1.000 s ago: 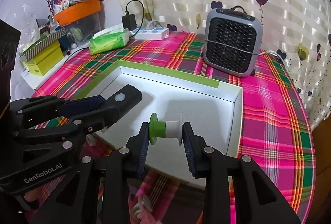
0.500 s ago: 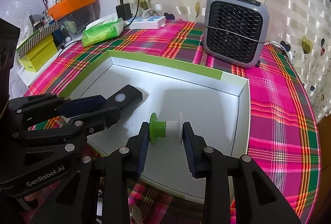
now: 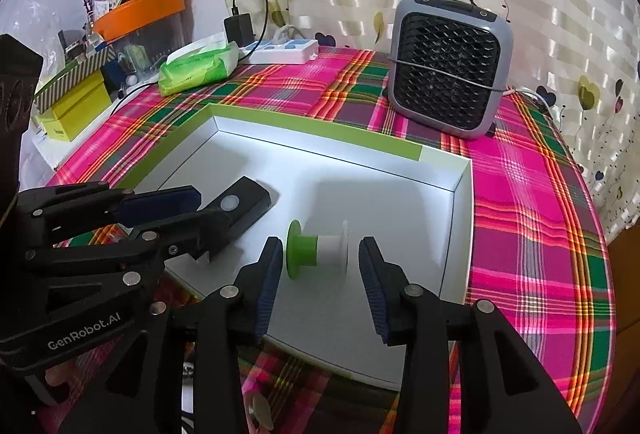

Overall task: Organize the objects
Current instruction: 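Carry both held items into the white box and open both tools, then withdraw both tools from the box back toward the remaining items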

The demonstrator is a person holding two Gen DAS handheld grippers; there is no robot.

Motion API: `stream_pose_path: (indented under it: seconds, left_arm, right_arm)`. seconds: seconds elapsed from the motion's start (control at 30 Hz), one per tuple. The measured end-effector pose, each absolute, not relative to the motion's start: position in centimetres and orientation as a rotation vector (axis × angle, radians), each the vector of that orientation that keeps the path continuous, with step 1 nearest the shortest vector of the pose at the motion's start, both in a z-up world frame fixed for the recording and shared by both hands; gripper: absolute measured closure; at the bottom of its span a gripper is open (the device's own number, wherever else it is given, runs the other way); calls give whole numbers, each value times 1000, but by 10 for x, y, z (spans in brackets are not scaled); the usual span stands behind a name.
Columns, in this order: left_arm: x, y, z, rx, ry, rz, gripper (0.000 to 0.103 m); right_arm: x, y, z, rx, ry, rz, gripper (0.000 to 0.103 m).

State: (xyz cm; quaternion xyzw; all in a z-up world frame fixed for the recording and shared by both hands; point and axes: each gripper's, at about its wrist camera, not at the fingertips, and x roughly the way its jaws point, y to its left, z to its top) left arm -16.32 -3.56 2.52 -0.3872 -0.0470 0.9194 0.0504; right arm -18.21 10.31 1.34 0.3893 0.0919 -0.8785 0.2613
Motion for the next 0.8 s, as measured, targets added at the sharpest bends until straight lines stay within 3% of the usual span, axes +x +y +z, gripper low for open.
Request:
stream_pose_path:
  seconds: [0.8]
  left_arm:
    - [-109, -22, 45, -1145, -130, 2811, 78]
  right_arm:
    - [-124, 116, 38, 957, 205, -2371, 61]
